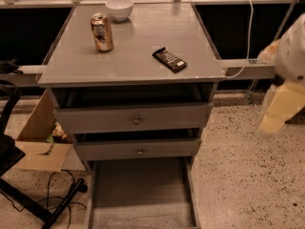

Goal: Close bottom drawer

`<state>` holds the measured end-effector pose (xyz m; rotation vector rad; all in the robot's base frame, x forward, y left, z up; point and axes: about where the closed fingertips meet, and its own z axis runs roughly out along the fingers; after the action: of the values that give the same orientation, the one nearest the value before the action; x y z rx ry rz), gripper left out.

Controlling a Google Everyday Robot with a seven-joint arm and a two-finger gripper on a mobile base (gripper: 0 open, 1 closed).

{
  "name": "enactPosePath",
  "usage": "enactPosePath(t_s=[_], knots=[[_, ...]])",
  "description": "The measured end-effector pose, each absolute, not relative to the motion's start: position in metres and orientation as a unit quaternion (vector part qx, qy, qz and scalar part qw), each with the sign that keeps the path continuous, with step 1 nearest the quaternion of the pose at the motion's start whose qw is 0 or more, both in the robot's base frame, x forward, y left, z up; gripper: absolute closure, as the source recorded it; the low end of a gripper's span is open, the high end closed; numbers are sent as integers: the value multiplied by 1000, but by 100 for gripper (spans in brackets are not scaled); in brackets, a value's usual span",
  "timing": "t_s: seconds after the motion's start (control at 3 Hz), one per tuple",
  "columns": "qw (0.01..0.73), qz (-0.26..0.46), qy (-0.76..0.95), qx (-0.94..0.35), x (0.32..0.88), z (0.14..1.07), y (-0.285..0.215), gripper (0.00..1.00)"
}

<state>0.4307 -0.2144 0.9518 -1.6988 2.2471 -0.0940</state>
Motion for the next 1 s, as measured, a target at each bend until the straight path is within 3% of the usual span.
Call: enactPosePath(t_s=[0.67,1.0], knots=[[163,-41,794,-584,391,833,-213,0],[128,-5,810,-572,361,739,-228,0]])
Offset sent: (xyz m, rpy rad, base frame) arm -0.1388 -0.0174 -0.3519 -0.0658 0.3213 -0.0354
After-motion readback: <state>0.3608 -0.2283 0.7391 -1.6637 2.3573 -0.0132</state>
